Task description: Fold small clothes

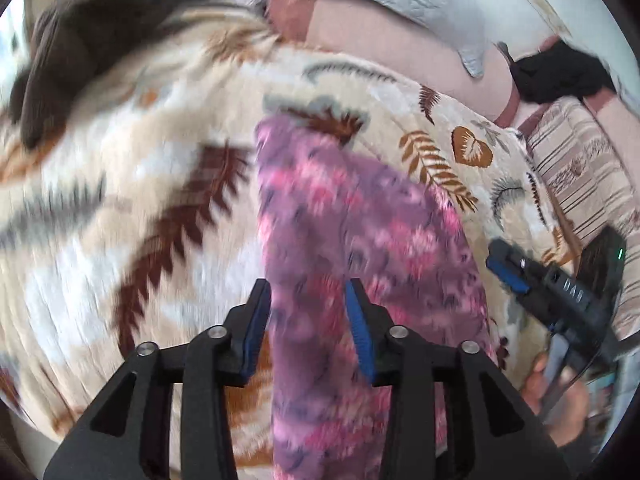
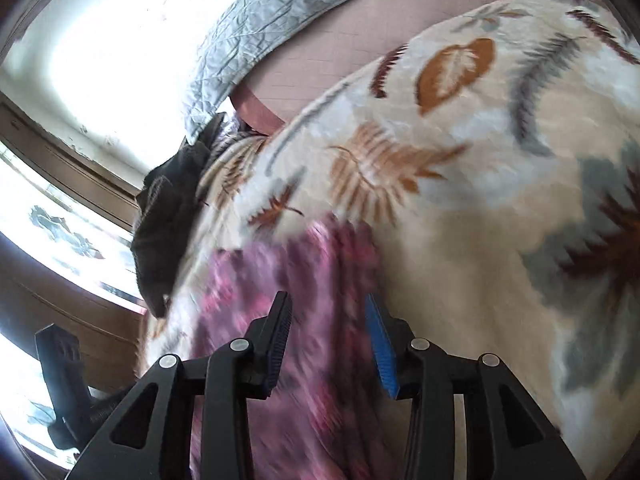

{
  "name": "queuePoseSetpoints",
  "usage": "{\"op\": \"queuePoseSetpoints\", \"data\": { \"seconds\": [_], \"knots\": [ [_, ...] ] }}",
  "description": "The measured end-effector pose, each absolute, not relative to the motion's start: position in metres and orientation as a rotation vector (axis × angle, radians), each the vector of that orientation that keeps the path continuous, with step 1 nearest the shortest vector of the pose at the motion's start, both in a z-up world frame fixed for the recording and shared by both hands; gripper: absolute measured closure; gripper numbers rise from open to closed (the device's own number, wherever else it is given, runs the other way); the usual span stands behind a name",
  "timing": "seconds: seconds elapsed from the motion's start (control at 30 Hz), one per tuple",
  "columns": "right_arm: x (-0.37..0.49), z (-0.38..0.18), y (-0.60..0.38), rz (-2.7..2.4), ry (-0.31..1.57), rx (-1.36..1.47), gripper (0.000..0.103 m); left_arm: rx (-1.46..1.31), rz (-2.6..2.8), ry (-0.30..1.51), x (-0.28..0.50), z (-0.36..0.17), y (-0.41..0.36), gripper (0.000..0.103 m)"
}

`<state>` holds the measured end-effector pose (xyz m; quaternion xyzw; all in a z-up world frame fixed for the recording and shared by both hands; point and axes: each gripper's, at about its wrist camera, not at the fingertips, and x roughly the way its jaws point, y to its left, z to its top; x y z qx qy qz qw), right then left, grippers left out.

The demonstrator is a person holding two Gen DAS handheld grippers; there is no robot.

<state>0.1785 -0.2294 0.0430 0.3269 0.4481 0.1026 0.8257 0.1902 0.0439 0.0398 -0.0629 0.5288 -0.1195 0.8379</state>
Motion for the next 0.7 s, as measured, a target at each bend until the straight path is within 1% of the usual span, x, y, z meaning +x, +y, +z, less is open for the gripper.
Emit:
{"op": "queuePoseSetpoints", "data": {
  "seconds": [0.13, 0.17, 0.2, 0.23, 0.37, 0.4, 0.43, 0.47, 0.53, 0.57, 0.6, 0.7],
  "knots": [
    [0.220, 0.031, -0.211, 0.196, 1.007, 0.608, 0.063, -0.052, -0.228, 1.140, 0.224, 0.027, 0.024, 0.062],
    [0.228, 0.026, -0.205, 0.171, 1.035, 0.581, 0.068, -0.047, -0.221, 1.146, 0.231, 0.024, 0.021, 0.062],
    [0.239, 0.020, -0.201, 0.148, 1.075, 0.552, 0.077, -0.039, -0.209, 1.145, 0.239, 0.021, 0.019, 0.062],
    [0.241, 0.019, -0.201, 0.155, 1.081, 0.545, 0.094, -0.034, -0.205, 1.141, 0.244, 0.020, 0.018, 0.062],
    [0.236, 0.025, -0.209, 0.181, 1.000, 0.549, 0.095, -0.018, -0.173, 1.122, 0.257, 0.004, 0.020, 0.060],
    [0.237, 0.013, -0.212, 0.159, 1.027, 0.554, 0.095, -0.021, -0.162, 1.139, 0.262, -0.008, 0.021, 0.055],
    [0.239, 0.002, -0.213, 0.156, 1.055, 0.557, 0.096, -0.029, -0.156, 1.156, 0.265, -0.016, 0.023, 0.046],
    [0.240, -0.004, -0.216, 0.165, 1.054, 0.579, 0.097, -0.064, -0.154, 1.180, 0.269, -0.025, 0.027, 0.043],
    [0.243, 0.000, -0.223, 0.173, 1.057, 0.627, 0.095, -0.151, -0.179, 1.204, 0.274, -0.024, 0.039, 0.043],
    [0.242, 0.005, -0.225, 0.169, 1.055, 0.631, 0.087, -0.180, -0.189, 1.220, 0.275, -0.022, 0.045, 0.043],
    [0.238, 0.015, -0.227, 0.165, 1.044, 0.628, 0.086, -0.201, -0.193, 1.227, 0.274, -0.017, 0.052, 0.045],
    [0.218, 0.040, -0.227, 0.298, 0.976, 0.656, 0.086, -0.180, -0.208, 1.167, 0.251, 0.005, 0.062, 0.045]
  ]
}}
